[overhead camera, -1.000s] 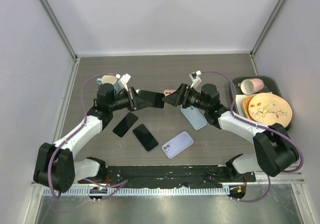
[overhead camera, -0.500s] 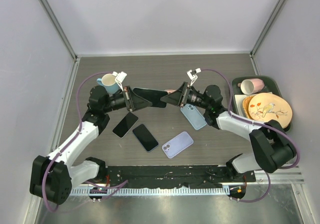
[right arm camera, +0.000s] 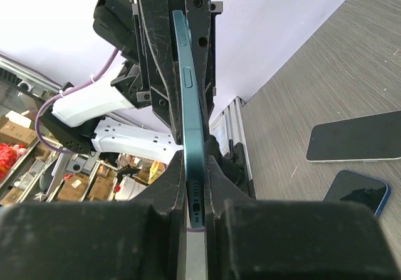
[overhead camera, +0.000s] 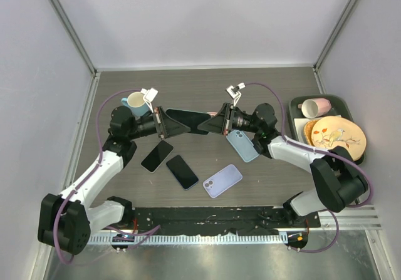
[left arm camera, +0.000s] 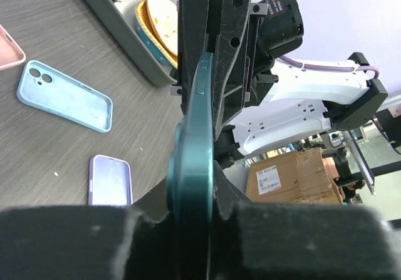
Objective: Put the phone into the phone case
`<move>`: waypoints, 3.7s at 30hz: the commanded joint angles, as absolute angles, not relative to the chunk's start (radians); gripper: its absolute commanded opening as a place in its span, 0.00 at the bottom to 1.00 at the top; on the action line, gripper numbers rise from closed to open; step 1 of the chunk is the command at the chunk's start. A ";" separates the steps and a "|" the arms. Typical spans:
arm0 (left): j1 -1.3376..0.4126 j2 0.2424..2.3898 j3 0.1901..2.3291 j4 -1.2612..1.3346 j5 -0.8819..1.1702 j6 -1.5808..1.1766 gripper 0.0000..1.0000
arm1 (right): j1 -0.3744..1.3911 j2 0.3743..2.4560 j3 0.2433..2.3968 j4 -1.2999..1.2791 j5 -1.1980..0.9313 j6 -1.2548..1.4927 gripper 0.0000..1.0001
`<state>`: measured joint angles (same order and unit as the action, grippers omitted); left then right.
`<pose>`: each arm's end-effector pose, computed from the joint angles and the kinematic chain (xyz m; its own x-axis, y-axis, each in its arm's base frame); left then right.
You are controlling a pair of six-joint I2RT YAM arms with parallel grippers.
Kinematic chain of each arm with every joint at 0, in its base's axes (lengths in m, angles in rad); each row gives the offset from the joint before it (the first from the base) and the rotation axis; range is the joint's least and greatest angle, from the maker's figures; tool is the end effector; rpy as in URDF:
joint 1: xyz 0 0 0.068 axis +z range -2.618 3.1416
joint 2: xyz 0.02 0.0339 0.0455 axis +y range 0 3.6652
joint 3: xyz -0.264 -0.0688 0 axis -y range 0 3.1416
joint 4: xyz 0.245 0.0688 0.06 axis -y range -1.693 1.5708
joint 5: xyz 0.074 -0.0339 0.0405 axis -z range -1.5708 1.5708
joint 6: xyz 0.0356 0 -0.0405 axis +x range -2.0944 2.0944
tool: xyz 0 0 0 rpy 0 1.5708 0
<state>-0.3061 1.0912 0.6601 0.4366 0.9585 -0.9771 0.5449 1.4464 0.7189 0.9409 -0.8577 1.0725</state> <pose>0.2204 -0.1002 0.3004 -0.7874 -0.2508 -0.5632 0.5377 0.1673 -0.8263 0.2470 0.1812 0.2779 -0.7666 0.2073 -0.6078 -0.6233 -0.0122 0.7819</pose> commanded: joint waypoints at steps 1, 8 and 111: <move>-0.314 1.108 0.713 0.444 0.937 -0.914 0.21 | 0.557 1.419 0.778 0.867 -0.841 1.031 0.01; -0.314 1.130 0.868 -0.035 0.569 -0.648 0.82 | 0.471 1.289 0.851 0.353 -0.588 0.760 0.01; -0.621 1.223 0.927 -0.331 -0.066 -0.545 0.76 | 0.448 1.465 0.767 0.181 -0.632 0.762 0.01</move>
<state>-0.6163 1.2758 0.9405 -0.4023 -0.0780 -0.5850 0.4446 1.4498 0.7513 0.0284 -0.5407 0.6876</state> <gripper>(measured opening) 0.756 0.146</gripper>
